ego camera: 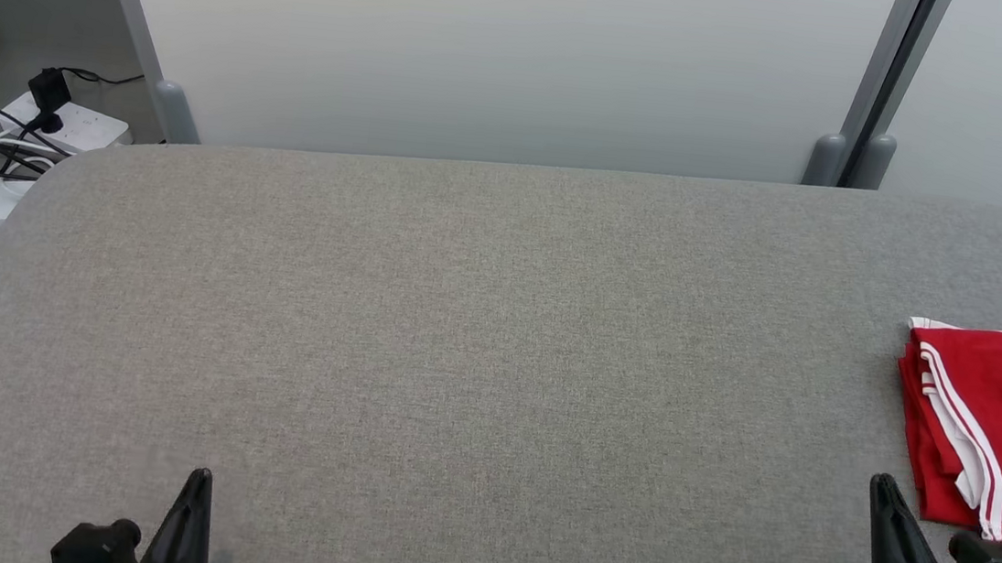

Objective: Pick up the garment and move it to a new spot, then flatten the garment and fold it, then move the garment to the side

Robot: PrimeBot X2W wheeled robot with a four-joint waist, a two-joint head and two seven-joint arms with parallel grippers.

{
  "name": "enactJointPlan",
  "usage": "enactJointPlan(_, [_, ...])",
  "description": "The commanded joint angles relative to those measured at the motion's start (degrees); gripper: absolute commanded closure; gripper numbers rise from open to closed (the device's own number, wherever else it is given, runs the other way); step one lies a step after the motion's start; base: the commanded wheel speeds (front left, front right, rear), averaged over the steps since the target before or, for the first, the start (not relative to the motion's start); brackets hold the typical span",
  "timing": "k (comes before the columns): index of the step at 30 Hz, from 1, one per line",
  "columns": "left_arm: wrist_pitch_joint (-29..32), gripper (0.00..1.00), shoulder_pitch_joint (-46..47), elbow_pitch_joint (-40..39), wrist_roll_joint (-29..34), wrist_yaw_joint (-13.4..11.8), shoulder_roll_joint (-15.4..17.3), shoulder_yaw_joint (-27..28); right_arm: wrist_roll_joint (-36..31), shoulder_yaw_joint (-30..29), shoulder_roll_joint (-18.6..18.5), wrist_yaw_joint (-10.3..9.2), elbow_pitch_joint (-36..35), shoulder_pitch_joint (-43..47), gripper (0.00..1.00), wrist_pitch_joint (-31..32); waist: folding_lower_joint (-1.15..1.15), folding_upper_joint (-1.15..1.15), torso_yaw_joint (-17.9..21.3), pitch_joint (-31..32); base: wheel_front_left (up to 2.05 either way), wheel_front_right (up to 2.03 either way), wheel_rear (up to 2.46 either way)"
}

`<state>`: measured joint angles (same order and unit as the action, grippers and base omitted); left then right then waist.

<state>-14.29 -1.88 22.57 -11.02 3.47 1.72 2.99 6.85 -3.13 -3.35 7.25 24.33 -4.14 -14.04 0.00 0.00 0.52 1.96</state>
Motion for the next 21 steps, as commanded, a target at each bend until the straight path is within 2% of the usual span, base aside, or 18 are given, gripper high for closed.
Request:
enactJointPlan(1, [0.3, 1.00, 1.7, -1.1, -1.2, 0.1, 0.5, 0.5, 1.2, -0.4, -0.6, 0.00, -1.1, -2.0, 1.00, 0.5, 0.01, 0.00, 0.0, 0.0, 0.00, 0.00, 0.00])
enactJointPlan(6, [1.3, 1.00, 1.9, -1.4, -4.5, 0.2, 0.5, 0.6, 4.7, -0.6, -0.6, 0.01, -1.6, -1.9, 1.00, 1.5, 0.13, 0.00, 0.0, 0.0, 0.00, 0.00, 0.00])
enactJointPlan(10, [1.8, 1.00, 2.0, -1.7, -7.1, 0.4, 0.5, 0.6, 7.5, -0.6, -0.5, 0.02, -1.9, -1.8, 1.00, 2.0, 0.01, 0.00, 0.0, -0.1, 0.00, 0.00, 0.00])
enactJointPlan(21, [3.5, 1.00, 2.5, -2.5, -14.3, 0.7, 0.6, 0.7, 15.0, -0.7, -0.4, 0.04, -2.9, -1.7, 1.00, 3.6, 0.00, 0.00, -0.1, -0.4, 0.00, 0.00, 0.00])
